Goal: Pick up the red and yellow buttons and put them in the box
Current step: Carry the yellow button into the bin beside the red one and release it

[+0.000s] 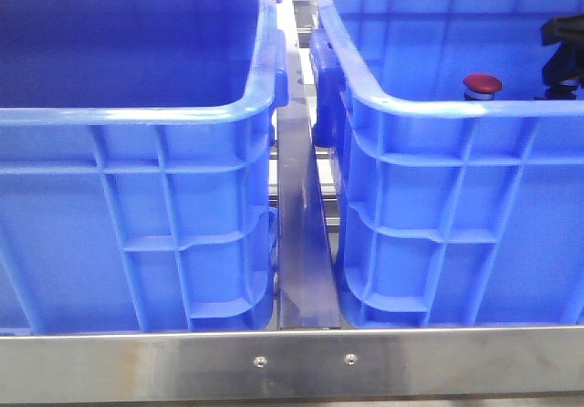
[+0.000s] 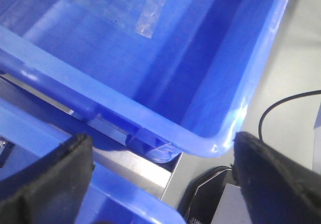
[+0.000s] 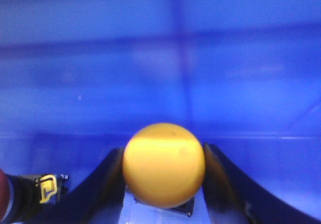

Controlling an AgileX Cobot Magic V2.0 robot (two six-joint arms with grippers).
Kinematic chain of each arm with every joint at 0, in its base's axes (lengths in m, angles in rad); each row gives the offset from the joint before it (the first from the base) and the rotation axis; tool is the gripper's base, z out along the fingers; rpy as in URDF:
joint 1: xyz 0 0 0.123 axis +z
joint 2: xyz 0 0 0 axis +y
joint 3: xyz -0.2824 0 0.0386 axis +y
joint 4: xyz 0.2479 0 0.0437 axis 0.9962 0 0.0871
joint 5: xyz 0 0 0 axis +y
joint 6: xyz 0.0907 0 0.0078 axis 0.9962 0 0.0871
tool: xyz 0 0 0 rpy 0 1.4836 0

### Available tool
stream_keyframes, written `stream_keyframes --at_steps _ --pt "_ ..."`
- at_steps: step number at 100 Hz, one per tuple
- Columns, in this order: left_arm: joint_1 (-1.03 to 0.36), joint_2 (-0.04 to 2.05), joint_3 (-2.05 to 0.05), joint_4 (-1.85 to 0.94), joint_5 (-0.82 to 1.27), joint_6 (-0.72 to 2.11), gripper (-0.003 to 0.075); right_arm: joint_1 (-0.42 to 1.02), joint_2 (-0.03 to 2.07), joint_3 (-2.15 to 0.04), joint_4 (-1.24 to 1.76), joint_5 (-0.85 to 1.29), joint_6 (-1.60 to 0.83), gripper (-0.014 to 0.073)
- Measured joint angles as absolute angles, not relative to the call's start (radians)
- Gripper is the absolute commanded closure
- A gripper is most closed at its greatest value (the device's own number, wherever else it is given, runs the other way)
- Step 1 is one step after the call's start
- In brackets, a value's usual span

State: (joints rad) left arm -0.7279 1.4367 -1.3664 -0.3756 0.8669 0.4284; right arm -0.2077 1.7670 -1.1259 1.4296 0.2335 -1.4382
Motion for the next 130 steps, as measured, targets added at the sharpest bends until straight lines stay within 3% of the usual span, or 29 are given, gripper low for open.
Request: stream_keyframes --at_steps 16,21,33,45,76,105,119,130 --pt "-0.728 1.437 -1.366 -0.374 0.867 0.428 0.0176 -0.208 1.767 -1.128 1.431 0.233 -1.438 0.0421" --pt "-0.728 1.437 -1.366 -0.374 0.867 0.428 0.0176 -0.208 1.767 -1.128 1.431 0.233 -1.438 0.0359" --pt "-0.728 1.437 -1.366 -0.374 0.867 0.428 0.0176 -0.208 1.767 -1.128 1.431 0.235 -1.438 0.0119" --pt "-0.728 1.437 -1.366 -0.374 0.867 0.428 0.0176 -0.208 1.772 -1.128 1.431 0.237 -1.438 0.0000" --pt "-0.728 1.437 -1.366 -0.374 0.867 0.428 0.0176 -0.208 1.771 -1.128 1.431 0.251 -1.438 -0.0001" --pt "-0.728 1.437 -1.366 -0.369 0.867 0.428 0.0177 -0.208 1.623 -1.028 1.431 0.264 -1.438 0.0013" --pt "-0.728 1.437 -1.366 -0.329 0.867 0.413 0.0199 -0.208 1.514 -0.939 1.431 0.265 -1.438 0.0098" --pt "-0.728 1.437 -1.366 -0.239 0.867 0.319 0.0272 -0.208 1.419 -0.874 1.431 0.272 -1.438 0.0241"
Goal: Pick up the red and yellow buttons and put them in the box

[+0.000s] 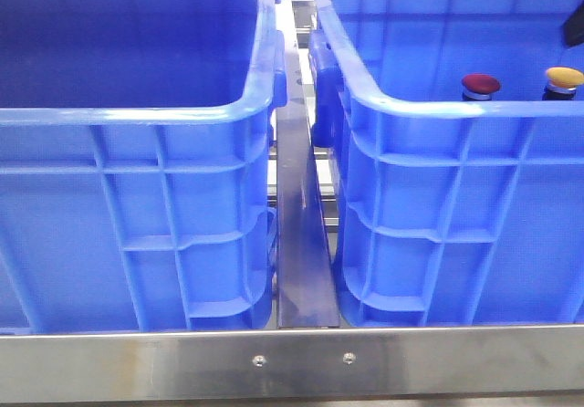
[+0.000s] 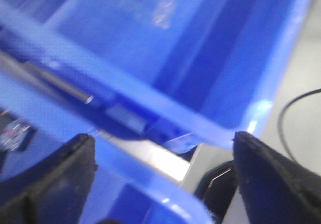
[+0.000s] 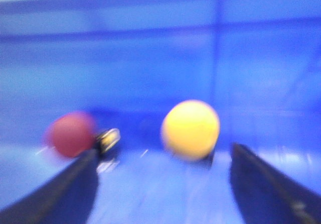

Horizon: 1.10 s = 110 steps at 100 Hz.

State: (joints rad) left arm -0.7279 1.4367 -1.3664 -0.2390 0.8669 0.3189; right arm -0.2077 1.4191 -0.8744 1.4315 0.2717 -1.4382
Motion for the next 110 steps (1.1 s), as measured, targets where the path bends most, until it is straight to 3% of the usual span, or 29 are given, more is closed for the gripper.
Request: stream_keyframes --at_steps 22,39,65,110 --pt "-0.728 1.437 -1.366 -0.022 0.867 0.121 0.0532 -0.208 1.241 -0.778 1.431 0.316 -1.438 0.0562" --pt "-0.728 1.437 -1.366 0.063 0.867 0.071 0.0738 -0.208 1.137 -0.716 1.430 0.358 -1.438 0.0666" --pt "-0.679 1.427 -1.331 0.078 0.855 0.064 0.0741 -0.208 1.003 -0.648 1.428 0.390 -1.438 0.0669" --pt "-0.282 1.191 -1.162 0.000 0.783 0.061 0.0741 -0.208 0.848 -0.578 1.425 0.437 -1.438 0.0665"
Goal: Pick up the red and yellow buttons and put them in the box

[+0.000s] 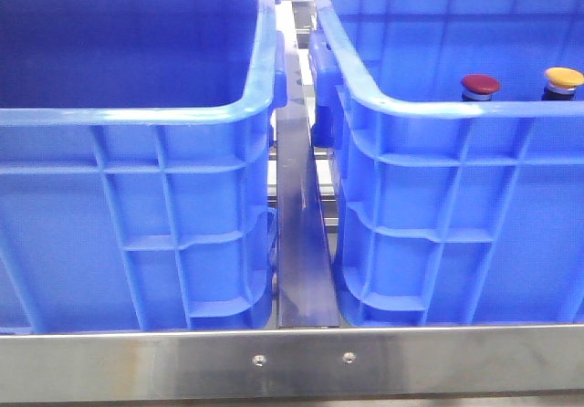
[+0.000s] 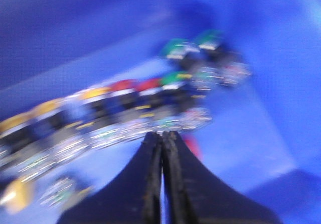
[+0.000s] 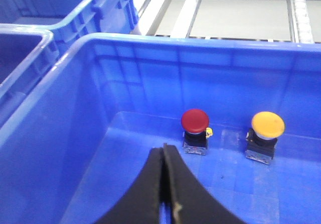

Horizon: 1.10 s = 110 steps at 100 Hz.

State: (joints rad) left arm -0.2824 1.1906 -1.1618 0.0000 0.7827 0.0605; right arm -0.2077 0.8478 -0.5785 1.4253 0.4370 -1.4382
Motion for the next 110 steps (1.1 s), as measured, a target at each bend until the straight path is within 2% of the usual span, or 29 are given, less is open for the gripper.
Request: stream_keyframes --at_steps 23,68,110 --pt "-0.179 0.978 -1.032 0.000 0.691 0.061 0.0741 -0.208 0.793 -0.575 1.421 0.441 -1.438 0.0665" --pt "-0.170 0.579 -0.689 -0.020 0.458 0.060 0.0741 -0.208 0.616 -0.469 1.421 0.471 -1.438 0.0665" --pt "-0.170 0.305 -0.498 -0.051 0.377 0.058 0.0741 -0.171 0.384 -0.303 1.421 0.464 -1.440 0.0665"
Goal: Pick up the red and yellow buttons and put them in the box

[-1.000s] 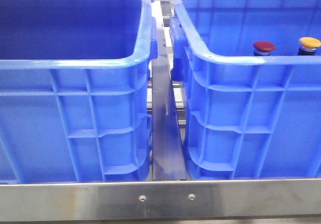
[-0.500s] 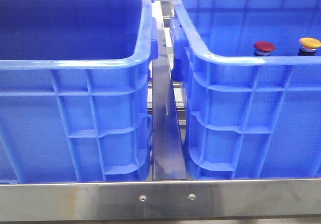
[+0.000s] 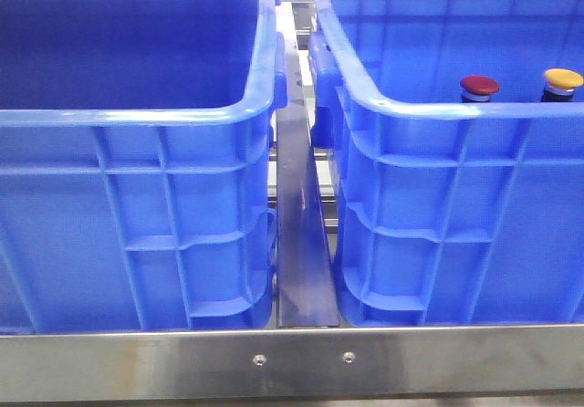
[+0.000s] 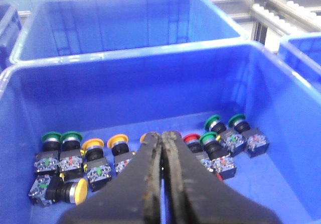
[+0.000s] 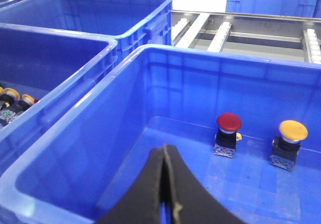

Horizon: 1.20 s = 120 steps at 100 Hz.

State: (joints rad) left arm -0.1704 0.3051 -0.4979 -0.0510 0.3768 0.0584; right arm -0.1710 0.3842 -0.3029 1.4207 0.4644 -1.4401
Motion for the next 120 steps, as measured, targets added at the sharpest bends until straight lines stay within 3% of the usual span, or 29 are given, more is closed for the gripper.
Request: stream_keyframes --at_steps 48,120 --pt "-0.170 0.144 -0.419 -0.051 0.361 0.058 0.0741 -0.170 0.038 -0.221 1.421 0.376 -1.444 0.0665" --pt "-0.170 0.144 -0.418 -0.051 0.361 0.058 0.0741 -0.170 0.022 -0.214 1.421 0.374 -1.448 0.0665"
